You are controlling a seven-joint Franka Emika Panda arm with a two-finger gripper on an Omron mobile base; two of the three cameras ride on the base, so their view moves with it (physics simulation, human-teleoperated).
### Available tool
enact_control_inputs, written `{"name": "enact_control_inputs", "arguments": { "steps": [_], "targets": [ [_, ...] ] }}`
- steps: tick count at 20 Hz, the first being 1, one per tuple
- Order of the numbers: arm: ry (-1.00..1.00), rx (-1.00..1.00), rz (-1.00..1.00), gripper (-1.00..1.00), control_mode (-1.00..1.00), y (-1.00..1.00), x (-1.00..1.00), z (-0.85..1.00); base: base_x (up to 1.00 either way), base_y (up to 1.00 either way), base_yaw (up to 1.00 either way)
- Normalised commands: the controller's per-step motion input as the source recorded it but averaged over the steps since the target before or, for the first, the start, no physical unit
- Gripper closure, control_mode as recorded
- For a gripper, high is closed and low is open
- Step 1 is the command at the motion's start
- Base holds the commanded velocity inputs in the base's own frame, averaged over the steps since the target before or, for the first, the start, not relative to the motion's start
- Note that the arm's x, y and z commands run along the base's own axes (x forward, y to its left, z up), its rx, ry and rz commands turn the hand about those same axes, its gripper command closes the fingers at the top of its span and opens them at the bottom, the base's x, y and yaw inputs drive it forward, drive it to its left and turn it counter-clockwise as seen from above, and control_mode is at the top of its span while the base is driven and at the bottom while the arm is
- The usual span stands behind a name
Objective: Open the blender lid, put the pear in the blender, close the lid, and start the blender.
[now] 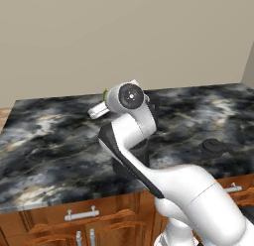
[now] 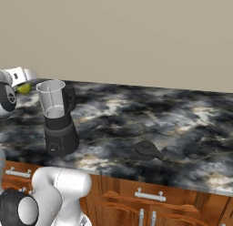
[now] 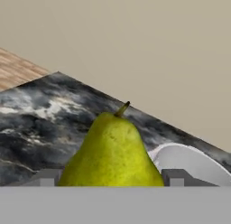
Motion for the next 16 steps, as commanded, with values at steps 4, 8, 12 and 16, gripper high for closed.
{"name": "enact_control_inputs", "arguments": {
  "steps": [4, 8, 12, 16],
  "targets": [
    [0.00, 0.19, -0.01, 1.00, -1.00, -0.46, 0.01, 0.42, 0.00, 0.00, 0.00],
    [0.00, 0.20, 0.00, 1.00, -1.00, -0.50, 0.02, 0.29, 0.00, 0.00, 0.00],
    [0.00, 0.21, 0.00, 1.00, -1.00, -0.56, 0.22, 0.00, 0.00, 0.00, 0.00],
    [0.09, 0.20, 0.00, 1.00, -1.00, -0.42, 0.48, 0.00, 0.00, 0.00, 0.00]
  ]
}}
